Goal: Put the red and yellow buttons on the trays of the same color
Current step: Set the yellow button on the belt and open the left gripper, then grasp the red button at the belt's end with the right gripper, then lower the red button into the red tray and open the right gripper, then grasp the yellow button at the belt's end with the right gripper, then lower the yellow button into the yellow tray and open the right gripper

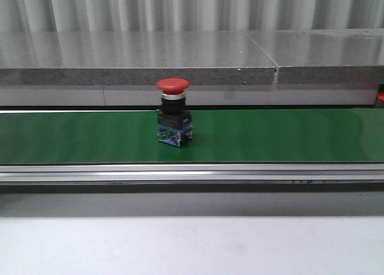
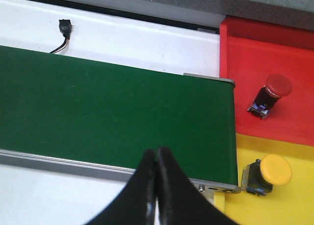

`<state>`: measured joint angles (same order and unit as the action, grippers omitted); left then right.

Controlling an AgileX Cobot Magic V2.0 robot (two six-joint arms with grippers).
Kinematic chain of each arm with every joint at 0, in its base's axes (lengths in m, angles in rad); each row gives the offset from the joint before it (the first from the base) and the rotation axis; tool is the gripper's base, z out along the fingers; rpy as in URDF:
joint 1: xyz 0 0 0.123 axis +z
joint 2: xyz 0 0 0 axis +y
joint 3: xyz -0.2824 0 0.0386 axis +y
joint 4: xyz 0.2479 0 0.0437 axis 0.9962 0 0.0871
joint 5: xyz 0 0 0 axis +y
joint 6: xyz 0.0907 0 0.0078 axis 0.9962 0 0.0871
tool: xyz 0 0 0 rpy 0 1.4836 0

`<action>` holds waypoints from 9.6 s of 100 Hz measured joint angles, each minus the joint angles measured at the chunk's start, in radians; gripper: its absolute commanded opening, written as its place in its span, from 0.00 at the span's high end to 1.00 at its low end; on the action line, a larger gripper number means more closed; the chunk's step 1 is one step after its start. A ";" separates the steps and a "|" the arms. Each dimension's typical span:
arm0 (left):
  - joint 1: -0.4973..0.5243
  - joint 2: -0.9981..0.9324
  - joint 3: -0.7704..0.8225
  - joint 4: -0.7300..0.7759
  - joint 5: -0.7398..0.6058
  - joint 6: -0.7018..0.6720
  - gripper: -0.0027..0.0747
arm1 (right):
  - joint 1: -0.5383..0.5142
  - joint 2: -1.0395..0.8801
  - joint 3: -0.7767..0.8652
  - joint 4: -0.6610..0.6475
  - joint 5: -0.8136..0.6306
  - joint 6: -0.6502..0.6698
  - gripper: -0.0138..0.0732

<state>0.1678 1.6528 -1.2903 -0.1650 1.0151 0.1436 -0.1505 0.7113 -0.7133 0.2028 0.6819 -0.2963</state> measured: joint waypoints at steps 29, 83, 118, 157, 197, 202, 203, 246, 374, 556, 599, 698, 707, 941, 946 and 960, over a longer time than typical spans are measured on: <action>0.000 0.000 0.000 -0.004 -0.006 0.010 0.07 | 0.000 0.000 0.000 0.000 0.000 0.000 0.92; -0.153 -0.252 0.058 -0.019 -0.176 0.078 0.07 | 0.000 0.000 0.000 0.000 0.000 0.000 0.92; -0.220 -0.603 0.374 -0.026 -0.418 0.079 0.07 | 0.000 0.000 0.000 0.000 0.000 0.000 0.92; -0.220 -0.993 0.706 -0.040 -0.584 0.079 0.24 | 0.000 0.000 0.000 0.000 0.000 0.000 0.92; -0.220 -1.091 0.785 -0.045 -0.622 0.079 0.99 | 0.000 0.000 0.000 0.000 0.000 0.000 0.92; -0.220 -1.091 0.785 -0.045 -0.624 0.079 0.99 | 0.000 0.000 0.000 0.000 0.000 0.000 0.92; -0.220 -1.091 0.785 -0.045 -0.626 0.079 0.99 | 0.000 0.000 0.000 0.000 0.000 0.000 0.92; -0.220 -1.091 0.785 -0.048 -0.640 0.079 0.99 | 0.000 0.000 0.000 0.000 0.039 0.000 0.31; -0.220 -1.091 0.785 -0.052 -0.642 0.079 0.99 | 0.216 0.799 -0.327 0.127 0.028 -0.102 0.26; -0.220 -1.091 0.787 -0.055 -0.642 0.081 0.99 | -0.278 1.444 -1.190 0.097 0.237 -0.053 0.70; -0.220 -1.091 0.787 -0.057 -0.642 0.081 0.99 | -0.278 1.518 -1.194 0.078 0.227 -0.052 0.70; -0.220 -1.091 0.787 -0.059 -0.625 0.081 0.99 | -0.276 1.388 -1.269 0.075 0.274 -0.056 0.18; -0.220 -1.091 0.787 -0.059 -0.625 0.081 0.99 | -0.270 1.333 -1.270 0.075 0.289 -0.066 0.18; -0.220 -1.091 0.787 -0.060 -0.623 0.085 0.99 | 0.276 0.807 -0.316 0.095 0.036 -0.244 0.63; -0.220 -1.091 0.787 -0.060 -0.623 0.085 0.99 | 0.276 0.807 -0.316 0.095 0.038 -0.237 0.63; -0.220 -1.091 0.787 -0.060 -0.623 0.085 0.99 | 0.274 0.800 -0.316 0.095 0.056 -0.212 0.63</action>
<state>-0.0524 0.5620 -0.5032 -0.2246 0.3926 0.2289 0.1230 1.5118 -1.0295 0.2980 0.7377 -0.5086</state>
